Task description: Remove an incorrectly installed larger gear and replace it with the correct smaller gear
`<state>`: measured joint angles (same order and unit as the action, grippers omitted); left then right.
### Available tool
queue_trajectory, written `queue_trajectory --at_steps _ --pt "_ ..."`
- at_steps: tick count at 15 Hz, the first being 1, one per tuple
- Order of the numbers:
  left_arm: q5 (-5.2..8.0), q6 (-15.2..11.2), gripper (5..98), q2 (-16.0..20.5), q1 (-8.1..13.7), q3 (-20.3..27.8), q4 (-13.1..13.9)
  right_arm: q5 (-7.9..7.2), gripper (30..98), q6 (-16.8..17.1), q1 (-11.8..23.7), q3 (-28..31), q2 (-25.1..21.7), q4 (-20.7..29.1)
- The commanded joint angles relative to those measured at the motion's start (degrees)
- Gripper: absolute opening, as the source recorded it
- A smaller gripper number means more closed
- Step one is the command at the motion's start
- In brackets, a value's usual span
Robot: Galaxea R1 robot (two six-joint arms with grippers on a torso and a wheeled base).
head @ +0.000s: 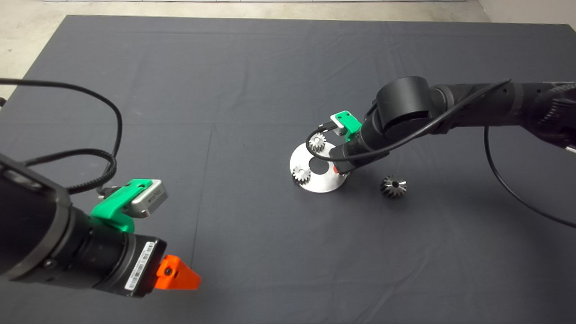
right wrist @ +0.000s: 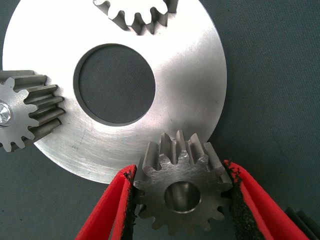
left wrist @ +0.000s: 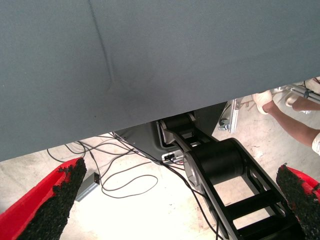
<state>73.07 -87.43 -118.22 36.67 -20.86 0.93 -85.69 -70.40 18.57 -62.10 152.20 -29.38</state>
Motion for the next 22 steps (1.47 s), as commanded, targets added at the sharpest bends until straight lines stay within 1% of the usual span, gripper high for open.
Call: queue_trajectory --at_steps 1,3,5,22 --pt "0.14 -0.11 98.1 0.14 0.25 0.74 1.01 0.17 41.2 -0.44 0.51 0.50 -0.10 -1.91" --pt "0.14 -0.13 98.1 0.14 0.25 0.75 1.01 0.17 41.2 -1.60 0.51 0.61 -0.19 -1.91" --pt "0.14 -0.18 98.1 0.14 0.25 0.75 1.01 0.17 41.3 -1.85 0.51 0.77 -0.19 -1.82" --pt "0.14 -0.13 98.1 0.14 0.25 0.75 0.95 0.08 41.1 -1.76 0.59 2.00 -0.01 -1.65"
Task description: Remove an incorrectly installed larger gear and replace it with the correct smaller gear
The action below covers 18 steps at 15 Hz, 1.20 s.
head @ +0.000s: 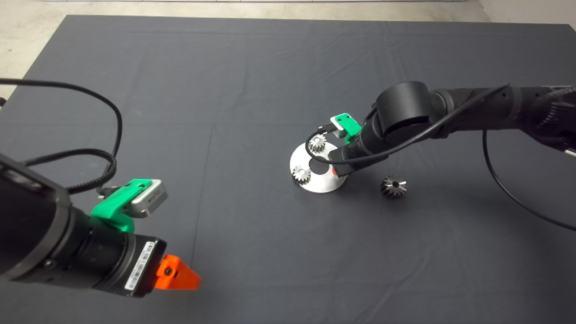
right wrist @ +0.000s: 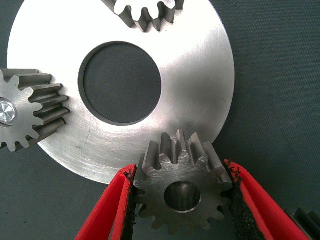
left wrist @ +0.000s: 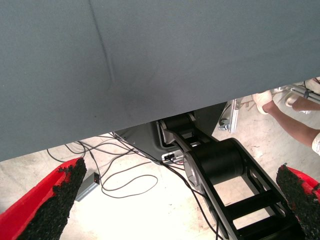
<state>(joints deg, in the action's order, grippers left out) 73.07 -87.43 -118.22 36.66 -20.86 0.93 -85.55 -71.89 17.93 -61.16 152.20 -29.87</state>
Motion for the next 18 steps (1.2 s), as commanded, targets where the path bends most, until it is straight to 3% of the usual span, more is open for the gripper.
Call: queue_trajectory --at_steps 1,18 --pt "0.14 -0.20 98.1 0.14 0.26 0.75 1.01 -0.05 41.2 -0.27 1.23 1.06 -0.01 -1.16" --pt "0.14 -0.20 98.1 0.22 -0.36 0.75 1.01 -0.84 41.1 -0.04 0.88 0.53 -0.48 -1.69"
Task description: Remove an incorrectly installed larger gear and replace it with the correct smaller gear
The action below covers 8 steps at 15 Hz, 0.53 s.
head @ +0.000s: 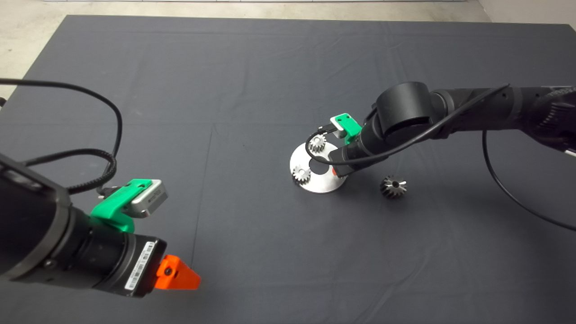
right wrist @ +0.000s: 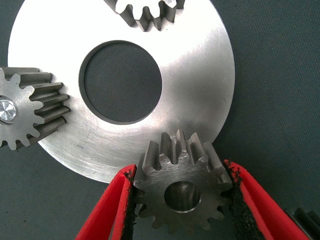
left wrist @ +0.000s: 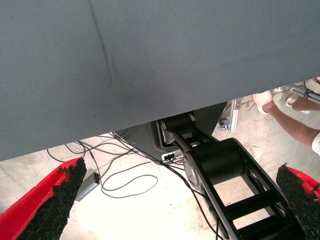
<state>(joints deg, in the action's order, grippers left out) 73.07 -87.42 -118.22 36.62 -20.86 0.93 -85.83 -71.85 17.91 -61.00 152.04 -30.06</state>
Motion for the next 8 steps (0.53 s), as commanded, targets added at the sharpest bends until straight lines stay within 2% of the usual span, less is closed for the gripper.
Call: queue_trajectory --at_steps 1,8 --pt "0.14 -0.14 98.1 0.20 -0.41 0.75 1.01 -0.56 41.1 -0.04 0.90 0.37 -0.47 -1.49" --pt "0.14 -0.19 98.1 0.14 -0.41 0.75 1.01 -0.56 41.4 0.13 0.82 -0.33 -0.22 -1.40"
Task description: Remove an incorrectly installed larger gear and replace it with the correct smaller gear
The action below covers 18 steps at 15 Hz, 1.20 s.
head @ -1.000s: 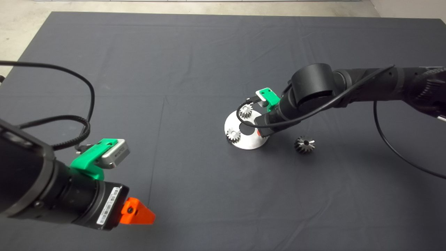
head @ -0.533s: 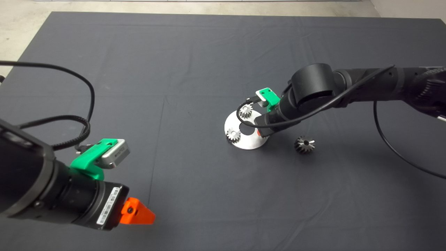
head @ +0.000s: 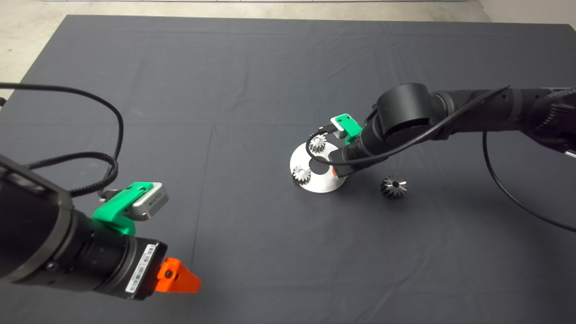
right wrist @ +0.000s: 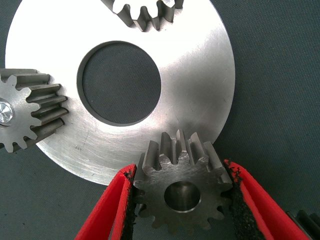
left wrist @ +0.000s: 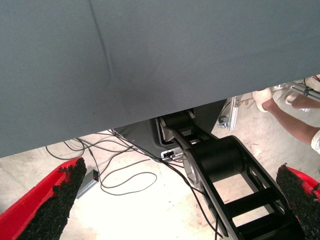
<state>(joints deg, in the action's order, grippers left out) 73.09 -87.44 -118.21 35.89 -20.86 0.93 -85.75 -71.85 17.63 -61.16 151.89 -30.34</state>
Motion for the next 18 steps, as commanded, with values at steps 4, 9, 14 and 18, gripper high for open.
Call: queue_trajectory --at_steps 4,9,14,18 --pt "0.12 -0.19 98.1 0.21 0.33 0.75 1.01 -0.56 41.2 0.13 1.10 -0.17 0.03 -1.12" --pt "0.12 -0.19 98.1 0.21 0.33 0.75 1.01 -0.56 41.3 0.22 0.39 -0.70 0.21 -1.12" --pt "0.12 -0.19 98.1 0.21 0.33 0.75 1.01 -0.56 41.5 -0.04 0.39 -0.61 -0.06 -1.12" --pt "0.12 -0.18 98.1 0.21 0.33 0.75 1.01 -0.65 42.3 -0.04 0.48 -0.52 0.12 -1.11"
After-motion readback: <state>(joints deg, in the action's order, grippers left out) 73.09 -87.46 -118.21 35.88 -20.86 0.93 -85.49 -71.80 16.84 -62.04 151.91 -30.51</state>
